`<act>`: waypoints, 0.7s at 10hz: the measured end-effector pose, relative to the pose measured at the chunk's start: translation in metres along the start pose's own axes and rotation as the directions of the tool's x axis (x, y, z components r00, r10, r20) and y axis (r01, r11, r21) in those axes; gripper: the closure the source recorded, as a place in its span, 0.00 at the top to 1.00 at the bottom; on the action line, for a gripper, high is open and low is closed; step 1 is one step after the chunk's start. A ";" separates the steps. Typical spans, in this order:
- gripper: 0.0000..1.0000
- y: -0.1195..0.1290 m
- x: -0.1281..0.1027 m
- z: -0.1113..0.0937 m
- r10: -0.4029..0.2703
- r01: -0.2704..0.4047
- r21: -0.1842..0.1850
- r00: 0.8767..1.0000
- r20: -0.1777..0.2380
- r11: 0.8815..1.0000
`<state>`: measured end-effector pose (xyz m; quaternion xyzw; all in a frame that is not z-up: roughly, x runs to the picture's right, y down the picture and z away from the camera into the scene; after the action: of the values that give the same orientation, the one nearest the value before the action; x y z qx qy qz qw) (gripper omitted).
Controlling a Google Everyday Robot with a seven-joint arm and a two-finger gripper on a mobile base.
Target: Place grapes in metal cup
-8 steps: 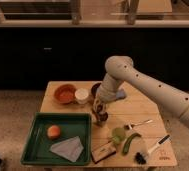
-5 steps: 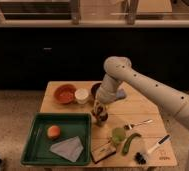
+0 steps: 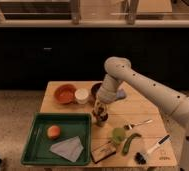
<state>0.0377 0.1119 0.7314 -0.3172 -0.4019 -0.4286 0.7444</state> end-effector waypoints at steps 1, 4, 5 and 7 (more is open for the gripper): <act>0.59 0.000 0.003 -0.002 0.004 -0.004 0.005 1.000 -0.002 1.000; 0.80 0.001 0.011 -0.006 0.014 -0.014 0.015 1.000 -0.003 1.000; 0.80 0.001 0.014 -0.007 0.016 -0.016 0.017 1.000 -0.001 1.000; 0.80 0.001 0.018 -0.006 0.021 -0.021 0.020 1.000 0.003 1.000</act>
<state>0.0462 0.1007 0.7442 -0.3146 -0.4039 -0.4162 0.7515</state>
